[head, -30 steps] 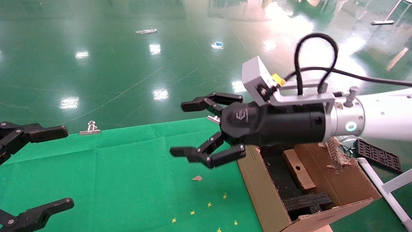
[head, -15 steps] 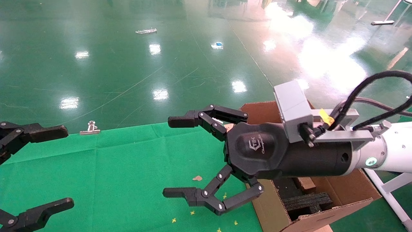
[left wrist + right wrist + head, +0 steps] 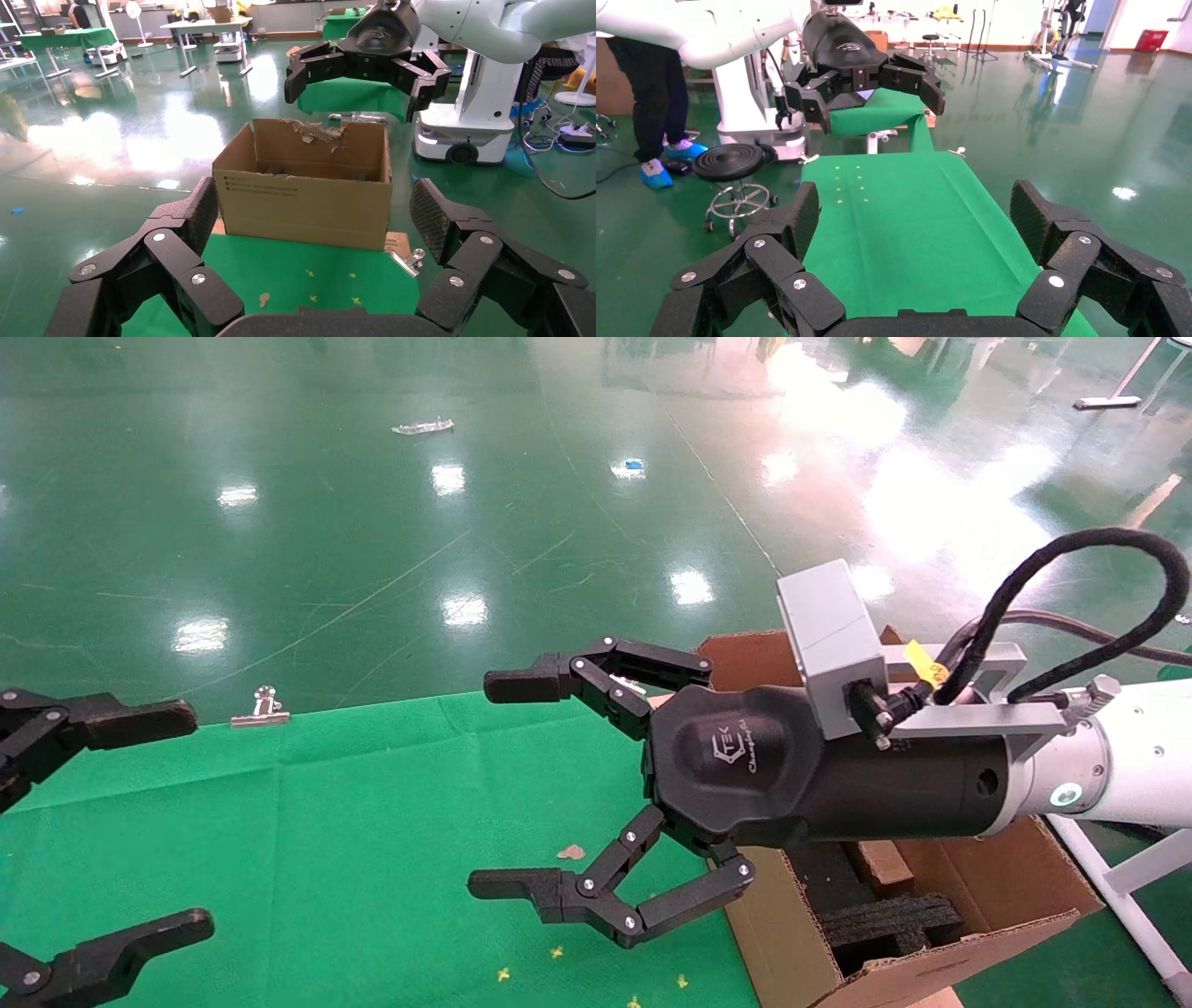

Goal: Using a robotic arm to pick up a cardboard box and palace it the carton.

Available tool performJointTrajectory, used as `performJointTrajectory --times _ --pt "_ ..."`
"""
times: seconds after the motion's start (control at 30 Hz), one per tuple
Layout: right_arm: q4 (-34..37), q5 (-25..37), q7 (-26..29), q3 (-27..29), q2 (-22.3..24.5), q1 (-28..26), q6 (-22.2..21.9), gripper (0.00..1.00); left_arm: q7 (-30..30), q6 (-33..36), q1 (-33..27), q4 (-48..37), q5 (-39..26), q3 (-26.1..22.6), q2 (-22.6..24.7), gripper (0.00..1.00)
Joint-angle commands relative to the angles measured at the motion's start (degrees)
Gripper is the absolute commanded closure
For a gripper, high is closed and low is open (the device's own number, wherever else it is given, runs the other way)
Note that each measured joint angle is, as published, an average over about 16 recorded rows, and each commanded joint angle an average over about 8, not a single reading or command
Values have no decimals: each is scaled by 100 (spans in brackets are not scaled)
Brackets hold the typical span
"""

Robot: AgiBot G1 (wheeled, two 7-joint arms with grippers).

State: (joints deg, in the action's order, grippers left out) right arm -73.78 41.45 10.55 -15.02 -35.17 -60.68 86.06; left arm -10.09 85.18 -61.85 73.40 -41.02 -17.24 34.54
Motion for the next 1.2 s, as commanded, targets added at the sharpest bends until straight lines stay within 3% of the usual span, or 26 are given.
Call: performJointTrajectory --times 0.03,1.2 --pt "5 9 7 -25 4 -21 -9 0 0 0 0 0 0 0 0 0" --pt "27 47 32 -120 19 -103 -46 0 0 0 0 0 0 0 0 0"
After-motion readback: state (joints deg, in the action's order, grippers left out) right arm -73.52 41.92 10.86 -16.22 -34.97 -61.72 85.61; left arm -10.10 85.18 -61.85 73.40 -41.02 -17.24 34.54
